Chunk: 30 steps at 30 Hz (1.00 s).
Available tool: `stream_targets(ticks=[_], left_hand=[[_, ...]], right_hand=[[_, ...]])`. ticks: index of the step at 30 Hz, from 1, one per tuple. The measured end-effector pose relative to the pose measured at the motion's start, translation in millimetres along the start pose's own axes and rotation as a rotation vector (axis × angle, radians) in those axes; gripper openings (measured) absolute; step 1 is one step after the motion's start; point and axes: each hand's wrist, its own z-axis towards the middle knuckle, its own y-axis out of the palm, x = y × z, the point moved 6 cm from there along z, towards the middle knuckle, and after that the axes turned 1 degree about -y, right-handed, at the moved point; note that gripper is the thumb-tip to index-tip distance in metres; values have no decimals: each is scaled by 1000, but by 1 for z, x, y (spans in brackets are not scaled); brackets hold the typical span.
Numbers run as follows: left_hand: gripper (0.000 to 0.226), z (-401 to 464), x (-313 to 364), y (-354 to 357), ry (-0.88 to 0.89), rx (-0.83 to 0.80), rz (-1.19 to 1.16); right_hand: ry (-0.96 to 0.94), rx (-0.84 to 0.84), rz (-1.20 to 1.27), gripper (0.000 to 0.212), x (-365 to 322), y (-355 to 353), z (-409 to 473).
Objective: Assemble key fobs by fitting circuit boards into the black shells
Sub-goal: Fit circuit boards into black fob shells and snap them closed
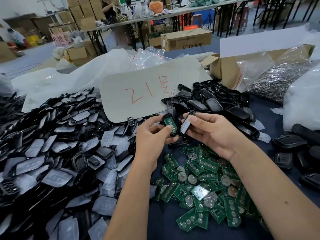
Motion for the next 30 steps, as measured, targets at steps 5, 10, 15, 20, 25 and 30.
stream_targets(ticks=[5, 10, 15, 20, 25, 30], left_hand=[[34, 0, -1, -1, 6, -5, 6], [36, 0, -3, 1, 18, 5, 19], [39, 1, -4, 0, 13, 17, 19], [35, 0, -4, 3, 28, -3, 44], [16, -3, -1, 4, 60, 3, 72], [11, -11, 7, 15, 202, -1, 225]], right_hand=[[22, 18, 3, 44, 1, -2, 0], [38, 13, -7, 39, 4, -3, 1], [38, 14, 11, 40, 5, -6, 3], [37, 35, -10, 39, 7, -8, 6], [11, 68, -52, 34, 7, -8, 6], [-49, 165, -136, 34, 6, -9, 5]])
